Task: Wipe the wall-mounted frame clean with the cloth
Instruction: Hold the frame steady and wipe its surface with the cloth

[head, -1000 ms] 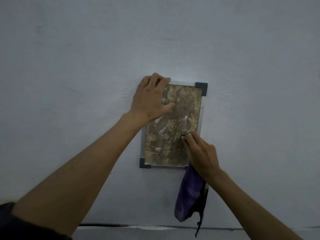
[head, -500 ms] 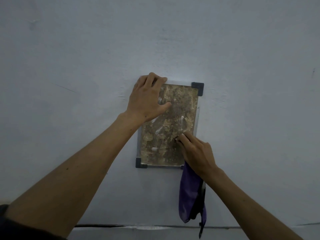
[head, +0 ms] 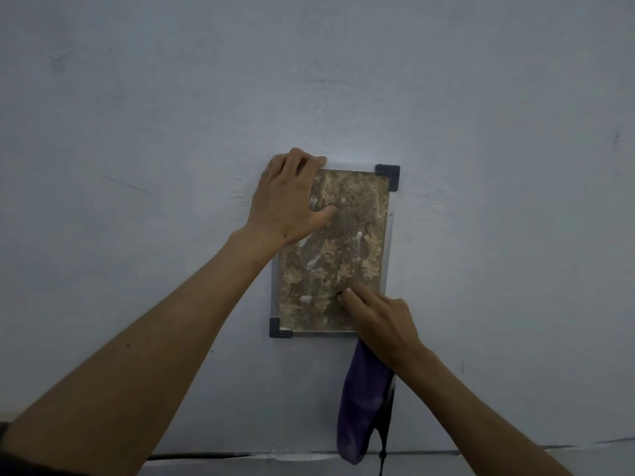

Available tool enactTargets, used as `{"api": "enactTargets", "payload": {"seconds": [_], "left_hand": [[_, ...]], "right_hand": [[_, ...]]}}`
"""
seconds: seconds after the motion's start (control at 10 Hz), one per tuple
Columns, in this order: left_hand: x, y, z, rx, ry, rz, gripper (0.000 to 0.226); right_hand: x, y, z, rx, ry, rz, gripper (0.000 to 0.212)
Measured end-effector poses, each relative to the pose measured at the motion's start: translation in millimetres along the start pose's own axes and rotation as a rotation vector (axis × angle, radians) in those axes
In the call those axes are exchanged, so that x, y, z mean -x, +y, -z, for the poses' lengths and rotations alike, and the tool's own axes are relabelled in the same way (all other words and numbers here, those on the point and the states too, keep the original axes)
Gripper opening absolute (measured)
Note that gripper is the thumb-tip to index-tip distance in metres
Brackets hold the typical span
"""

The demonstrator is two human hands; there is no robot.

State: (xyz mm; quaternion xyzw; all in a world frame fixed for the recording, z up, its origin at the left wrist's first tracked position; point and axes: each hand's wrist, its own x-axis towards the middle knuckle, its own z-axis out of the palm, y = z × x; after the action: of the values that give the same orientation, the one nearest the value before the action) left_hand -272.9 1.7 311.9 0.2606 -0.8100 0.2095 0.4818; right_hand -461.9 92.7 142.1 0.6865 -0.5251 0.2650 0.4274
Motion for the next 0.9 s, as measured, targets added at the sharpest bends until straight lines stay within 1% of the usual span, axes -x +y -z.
{"api": "enactTargets", "payload": {"seconds": [0.1, 0.2, 0.3, 0.4, 0.5, 0.6, 0.7, 0.8, 0.9], "left_hand": [[0.0, -0.1, 0.2, -0.002, 0.004, 0.004, 0.075], [0.3, 0.7, 0.0, -0.003, 0.002, 0.002, 0.075], [0.4, 0.7, -0.1, -0.002, 0.009, 0.004, 0.075], [0.1, 1.6, 0.2, -0.004, 0.014, 0.007, 0.074], [0.3, 2.3, 0.4, -0.002, 0.009, 0.010, 0.074], [0.7, 2.7, 1.3, -0.004, 0.008, 0.012, 0.074], [0.3, 3.1, 2.4, -0.008, 0.003, 0.018, 0.074], [0.2, 2.9, 2.3, -0.006, 0.000, 0.011, 0.074], [0.2, 2.6, 1.7, -0.008, 0.000, 0.005, 0.075]], "right_hand": [[-3.0, 1.8, 1.0, -0.035, 0.073, -0.156, 0.011], [0.4, 4.1, 0.0, -0.009, 0.022, 0.025, 0.015], [-9.3, 18.0, 10.9, -0.070, 0.131, -0.187, 0.007], [-15.0, 14.0, 12.0, -0.116, 0.226, -0.378, 0.007], [-7.2, 10.9, 5.1, -0.025, 0.131, -0.214, 0.006], [-10.2, 20.6, 12.3, 0.001, 0.193, -0.356, 0.007], [-14.2, 9.6, 8.5, -0.025, 0.236, -0.412, 0.008], [-12.5, 2.3, 1.1, -0.063, 0.171, -0.262, 0.009], [-19.6, 13.5, 9.9, -0.118, 0.232, -0.331, 0.009]]}}
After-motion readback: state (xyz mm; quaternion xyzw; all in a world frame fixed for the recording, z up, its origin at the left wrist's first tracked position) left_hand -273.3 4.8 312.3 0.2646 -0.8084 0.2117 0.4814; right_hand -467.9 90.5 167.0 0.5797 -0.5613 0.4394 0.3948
